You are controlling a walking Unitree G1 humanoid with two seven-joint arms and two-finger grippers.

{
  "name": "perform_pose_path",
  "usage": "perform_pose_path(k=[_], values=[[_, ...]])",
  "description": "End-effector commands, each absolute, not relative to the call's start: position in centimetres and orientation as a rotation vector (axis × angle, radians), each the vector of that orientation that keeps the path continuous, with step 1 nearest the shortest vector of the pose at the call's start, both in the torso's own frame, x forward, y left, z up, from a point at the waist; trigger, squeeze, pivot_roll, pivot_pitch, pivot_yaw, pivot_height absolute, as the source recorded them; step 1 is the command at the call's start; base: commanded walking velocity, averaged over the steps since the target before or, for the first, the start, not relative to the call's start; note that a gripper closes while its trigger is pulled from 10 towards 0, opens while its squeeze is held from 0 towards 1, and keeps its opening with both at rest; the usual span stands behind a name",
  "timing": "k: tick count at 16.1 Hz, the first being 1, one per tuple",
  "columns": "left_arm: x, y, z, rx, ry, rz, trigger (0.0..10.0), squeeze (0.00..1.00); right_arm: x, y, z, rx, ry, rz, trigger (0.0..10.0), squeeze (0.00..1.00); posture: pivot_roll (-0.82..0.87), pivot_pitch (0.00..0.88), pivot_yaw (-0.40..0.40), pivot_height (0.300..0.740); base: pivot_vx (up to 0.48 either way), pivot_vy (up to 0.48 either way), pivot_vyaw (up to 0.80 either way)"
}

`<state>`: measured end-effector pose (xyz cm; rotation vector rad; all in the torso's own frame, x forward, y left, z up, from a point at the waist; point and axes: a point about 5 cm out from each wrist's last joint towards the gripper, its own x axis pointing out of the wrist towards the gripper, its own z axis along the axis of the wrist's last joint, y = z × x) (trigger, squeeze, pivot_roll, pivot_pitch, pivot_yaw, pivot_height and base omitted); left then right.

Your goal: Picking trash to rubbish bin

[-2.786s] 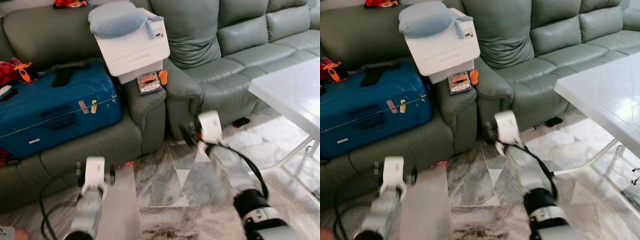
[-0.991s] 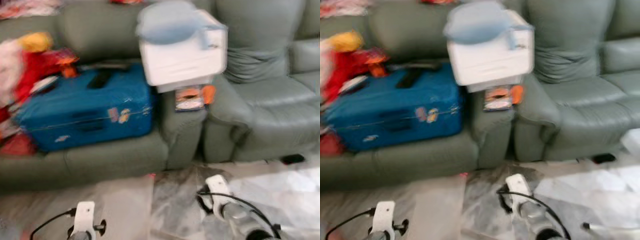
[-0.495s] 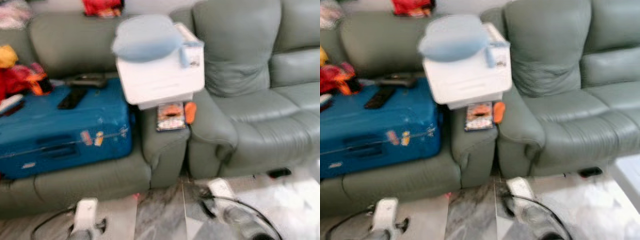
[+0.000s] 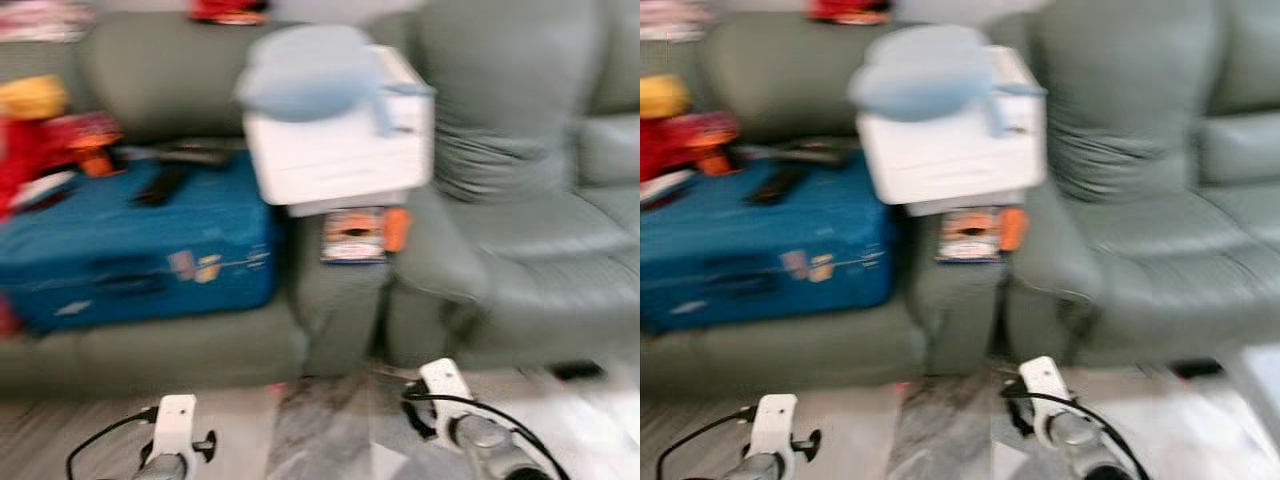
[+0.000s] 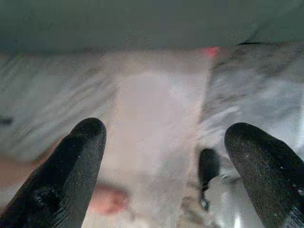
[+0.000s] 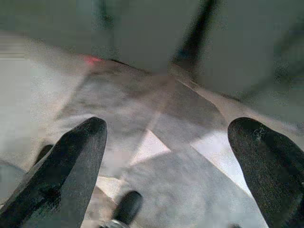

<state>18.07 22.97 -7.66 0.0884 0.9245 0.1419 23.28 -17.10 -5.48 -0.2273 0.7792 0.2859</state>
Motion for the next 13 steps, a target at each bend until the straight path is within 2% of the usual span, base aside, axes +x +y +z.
perform_pose_path(k=[1, 3, 10, 13], values=[[17.95, 23.02, -7.72, 0.109, 0.937, 0.135, 10.0, 0.00, 23.55, -17.29, -5.27, -0.238, 0.769, 0.287, 10.0, 0.00, 0.00, 0.022, 0.045, 0.740, 0.000, 0.000, 0.79], [17.95, 23.00, -7.73, 0.108, 0.937, 0.130, 10.0, 0.00, 23.53, -17.30, -5.29, -0.234, 0.770, 0.284, 10.0, 0.00, 0.00, 0.022, 0.045, 0.740, 0.000, 0.000, 0.63], [17.77, 22.86, -7.86, 0.102, 0.949, 0.114, 10.0, 0.00, 23.50, -17.39, -5.30, -0.237, 0.772, 0.285, 10.0, 0.00, 0.00, 0.020, 0.042, 0.740, 0.000, 0.000, 0.00], [17.69, 22.78, -7.93, 0.101, 0.955, 0.112, 10.0, 0.00, 23.48, -17.46, -5.31, -0.236, 0.773, 0.283, 10.0, 0.00, 0.00, 0.021, 0.041, 0.740, 0.245, 0.000, 0.00]])
